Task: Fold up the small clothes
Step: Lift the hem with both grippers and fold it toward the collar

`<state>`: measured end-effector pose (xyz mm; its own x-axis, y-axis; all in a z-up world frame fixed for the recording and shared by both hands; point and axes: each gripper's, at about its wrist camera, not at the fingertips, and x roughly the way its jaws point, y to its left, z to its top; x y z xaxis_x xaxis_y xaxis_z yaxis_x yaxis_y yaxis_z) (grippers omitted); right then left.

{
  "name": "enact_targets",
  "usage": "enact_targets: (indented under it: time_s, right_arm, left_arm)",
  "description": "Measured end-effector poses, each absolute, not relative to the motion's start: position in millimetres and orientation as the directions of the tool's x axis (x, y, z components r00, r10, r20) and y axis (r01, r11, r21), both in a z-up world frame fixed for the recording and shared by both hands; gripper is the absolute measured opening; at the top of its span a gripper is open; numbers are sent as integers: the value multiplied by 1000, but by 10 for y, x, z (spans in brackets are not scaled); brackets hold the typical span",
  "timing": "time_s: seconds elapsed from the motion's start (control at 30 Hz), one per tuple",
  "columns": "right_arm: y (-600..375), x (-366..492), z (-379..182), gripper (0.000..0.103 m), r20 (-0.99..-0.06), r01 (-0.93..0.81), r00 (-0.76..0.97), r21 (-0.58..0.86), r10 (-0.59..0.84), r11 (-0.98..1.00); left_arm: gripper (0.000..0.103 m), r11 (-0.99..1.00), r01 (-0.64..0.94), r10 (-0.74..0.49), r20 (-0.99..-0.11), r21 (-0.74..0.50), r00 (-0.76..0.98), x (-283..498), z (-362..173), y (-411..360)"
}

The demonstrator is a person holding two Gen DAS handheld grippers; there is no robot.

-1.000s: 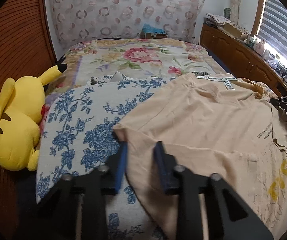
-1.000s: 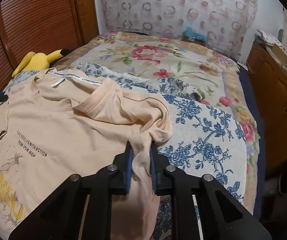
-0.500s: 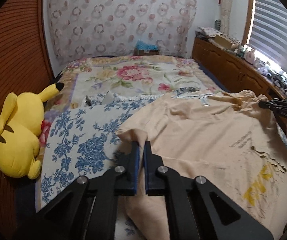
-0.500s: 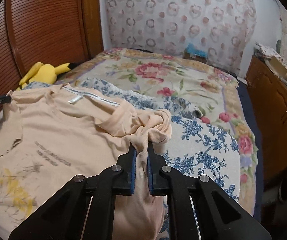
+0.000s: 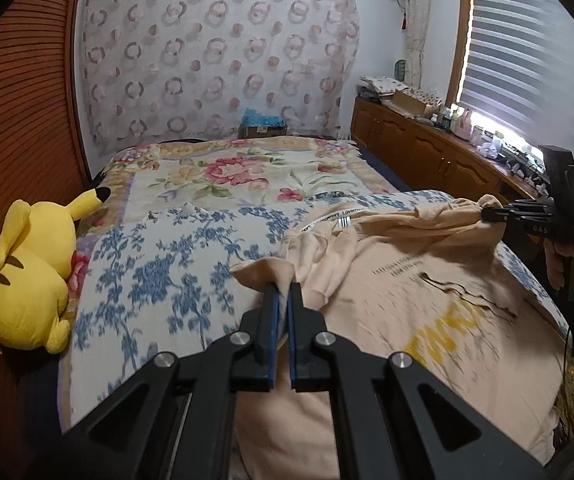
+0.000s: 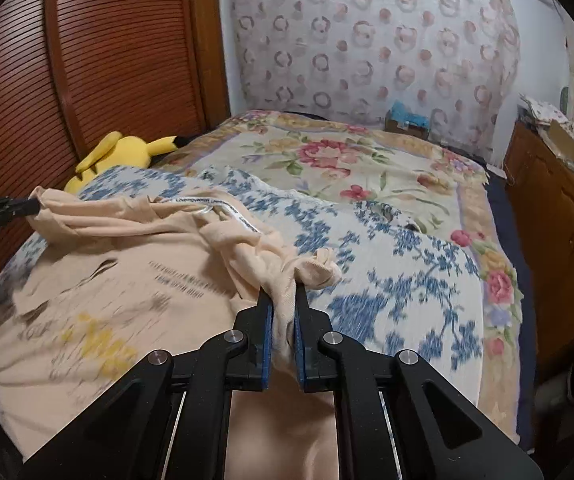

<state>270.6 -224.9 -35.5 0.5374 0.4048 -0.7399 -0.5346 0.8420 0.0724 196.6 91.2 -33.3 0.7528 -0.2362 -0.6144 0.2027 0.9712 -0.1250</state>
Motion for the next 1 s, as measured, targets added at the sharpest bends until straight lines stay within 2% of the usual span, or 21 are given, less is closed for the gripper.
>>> enact_targets:
  time_s: [0.3,0.67,1.0]
  right_arm:
    - [-2307,2101,-147,6,-737,-532,558,35,381,846]
    - [-2578,1218,219,6,-700,-540,568,80,433,838]
    - [-2799,604,263,6,-690,-540,548,141,473,830]
  left_arm:
    - [0,973,194,-229,-576,-123,785,1407,-202,888]
    - [0,974,173,-223,-549,-143,806,230,-21,974]
    - [0,974,149,-221,-552,-174,804,-384,46,1133]
